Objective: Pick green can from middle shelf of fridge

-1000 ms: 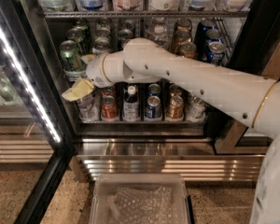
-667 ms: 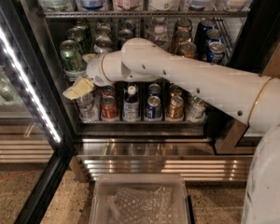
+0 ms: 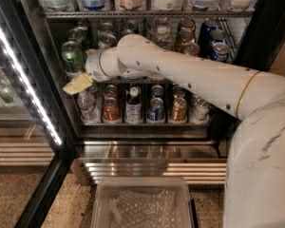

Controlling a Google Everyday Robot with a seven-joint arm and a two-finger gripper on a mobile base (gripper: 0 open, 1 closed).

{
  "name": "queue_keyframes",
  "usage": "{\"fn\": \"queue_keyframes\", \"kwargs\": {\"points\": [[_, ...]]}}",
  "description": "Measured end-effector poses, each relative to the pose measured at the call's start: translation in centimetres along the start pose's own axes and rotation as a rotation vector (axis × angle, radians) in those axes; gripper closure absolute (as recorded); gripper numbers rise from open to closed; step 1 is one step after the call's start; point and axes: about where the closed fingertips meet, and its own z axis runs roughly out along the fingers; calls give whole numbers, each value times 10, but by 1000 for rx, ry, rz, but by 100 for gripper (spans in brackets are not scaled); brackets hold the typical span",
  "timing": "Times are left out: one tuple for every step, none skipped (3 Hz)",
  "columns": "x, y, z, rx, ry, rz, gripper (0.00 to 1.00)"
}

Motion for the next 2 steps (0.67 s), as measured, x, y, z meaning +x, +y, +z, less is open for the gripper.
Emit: {"fn": "queue_keyframes", "kwargs": {"points": [[-4,7,14,-29,-15,12,5],[-13,12,23,-49,-36,7,9]]}}
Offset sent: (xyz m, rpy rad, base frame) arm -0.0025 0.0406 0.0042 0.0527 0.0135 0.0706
